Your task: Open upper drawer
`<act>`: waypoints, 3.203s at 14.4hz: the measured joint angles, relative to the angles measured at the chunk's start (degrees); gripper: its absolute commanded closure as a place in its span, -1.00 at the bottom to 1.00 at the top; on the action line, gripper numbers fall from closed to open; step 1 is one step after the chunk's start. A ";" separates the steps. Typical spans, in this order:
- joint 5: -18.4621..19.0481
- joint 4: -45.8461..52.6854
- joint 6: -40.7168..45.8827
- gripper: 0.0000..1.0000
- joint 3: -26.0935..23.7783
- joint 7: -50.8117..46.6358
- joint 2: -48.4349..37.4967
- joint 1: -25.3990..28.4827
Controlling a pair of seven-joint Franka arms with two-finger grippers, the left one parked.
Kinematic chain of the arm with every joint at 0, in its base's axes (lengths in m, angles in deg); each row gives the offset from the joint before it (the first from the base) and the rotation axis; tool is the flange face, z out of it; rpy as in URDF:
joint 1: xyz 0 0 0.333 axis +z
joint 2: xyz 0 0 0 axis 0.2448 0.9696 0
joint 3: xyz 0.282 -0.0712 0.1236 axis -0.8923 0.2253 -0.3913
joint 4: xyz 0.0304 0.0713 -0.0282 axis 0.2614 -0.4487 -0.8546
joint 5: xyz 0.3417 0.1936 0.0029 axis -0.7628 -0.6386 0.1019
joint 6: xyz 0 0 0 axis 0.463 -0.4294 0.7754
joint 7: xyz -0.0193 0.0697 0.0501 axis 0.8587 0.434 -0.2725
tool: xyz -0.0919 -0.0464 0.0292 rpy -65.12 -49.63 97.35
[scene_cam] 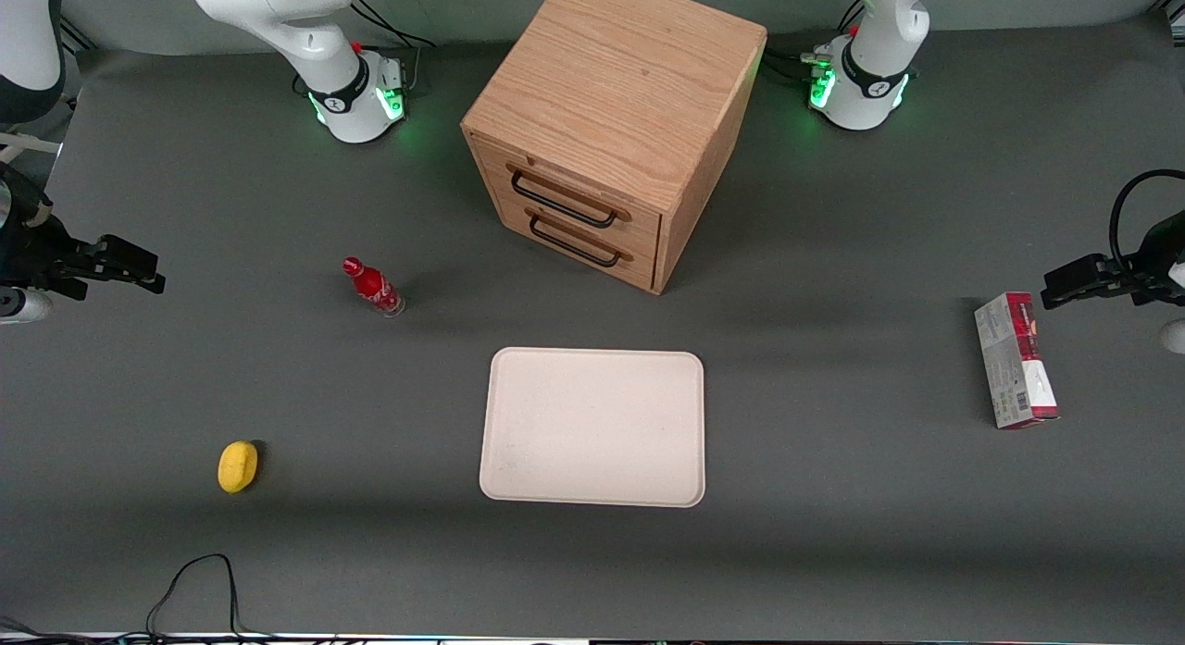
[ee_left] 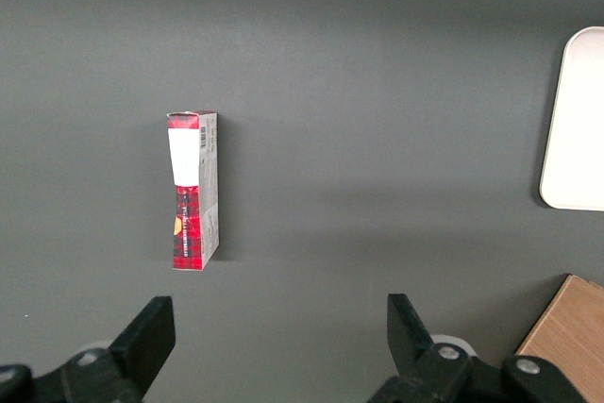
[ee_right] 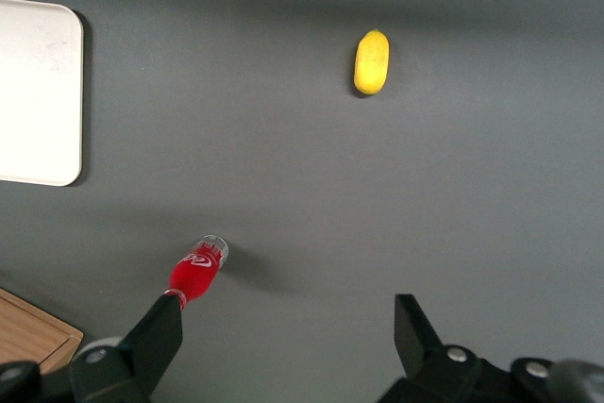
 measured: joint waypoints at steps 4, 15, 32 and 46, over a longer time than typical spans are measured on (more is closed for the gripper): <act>0.00 0.02 0.00 -1.00 0.00 -0.01 0.00 0.00; -2.23 3.65 1.65 -1.00 -0.72 -0.87 2.32 15.84; -4.17 6.44 1.79 -1.00 -0.92 -1.28 9.29 44.60; -10.86 3.39 0.44 -1.00 0.35 8.76 10.13 44.39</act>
